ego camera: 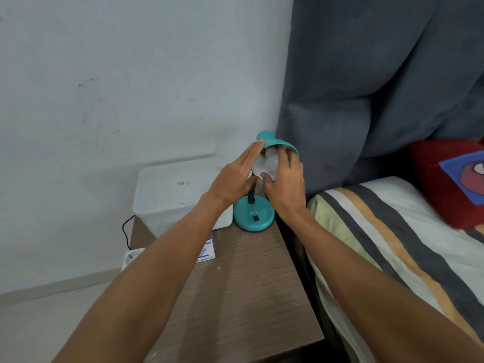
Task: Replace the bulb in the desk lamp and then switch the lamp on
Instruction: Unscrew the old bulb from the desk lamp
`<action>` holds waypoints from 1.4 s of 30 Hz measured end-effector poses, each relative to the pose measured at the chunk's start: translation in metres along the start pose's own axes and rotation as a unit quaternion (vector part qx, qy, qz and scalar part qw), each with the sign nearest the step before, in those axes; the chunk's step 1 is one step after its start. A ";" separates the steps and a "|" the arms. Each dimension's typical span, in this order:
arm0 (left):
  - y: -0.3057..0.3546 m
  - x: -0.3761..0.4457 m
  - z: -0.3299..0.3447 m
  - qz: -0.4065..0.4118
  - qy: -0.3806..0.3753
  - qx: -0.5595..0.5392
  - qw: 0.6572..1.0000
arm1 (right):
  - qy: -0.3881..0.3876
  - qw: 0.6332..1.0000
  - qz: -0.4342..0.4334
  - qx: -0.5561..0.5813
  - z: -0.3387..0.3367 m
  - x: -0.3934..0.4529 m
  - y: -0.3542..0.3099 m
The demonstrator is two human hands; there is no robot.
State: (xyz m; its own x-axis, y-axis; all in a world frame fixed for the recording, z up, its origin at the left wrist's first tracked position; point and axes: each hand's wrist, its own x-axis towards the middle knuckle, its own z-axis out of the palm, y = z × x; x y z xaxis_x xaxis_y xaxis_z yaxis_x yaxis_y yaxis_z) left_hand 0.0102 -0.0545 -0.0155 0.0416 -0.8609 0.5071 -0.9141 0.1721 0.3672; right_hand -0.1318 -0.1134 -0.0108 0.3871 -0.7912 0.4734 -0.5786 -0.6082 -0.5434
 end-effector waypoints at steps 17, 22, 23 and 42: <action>0.000 0.000 0.003 -0.013 0.001 -0.005 1.000 | -0.005 0.999 0.036 -0.019 -0.001 0.004 -0.007; 0.000 0.002 0.003 -0.011 -0.002 -0.001 1.000 | -0.011 0.999 0.023 -0.032 -0.005 0.007 -0.002; 0.000 0.002 0.004 -0.013 -0.003 -0.001 1.000 | -0.011 0.999 0.028 -0.027 -0.006 0.007 -0.002; 0.024 -0.051 -0.034 -0.105 0.013 0.044 0.993 | 0.008 0.999 0.031 0.003 -0.041 -0.042 -0.020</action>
State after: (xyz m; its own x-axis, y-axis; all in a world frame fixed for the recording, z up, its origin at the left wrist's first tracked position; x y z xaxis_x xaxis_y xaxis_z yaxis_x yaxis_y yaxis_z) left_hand -0.0004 0.0096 -0.0058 0.2453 -0.8604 0.4467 -0.9160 -0.0547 0.3975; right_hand -0.1661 -0.0655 0.0090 0.3383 -0.8266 0.4497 -0.5976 -0.5579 -0.5759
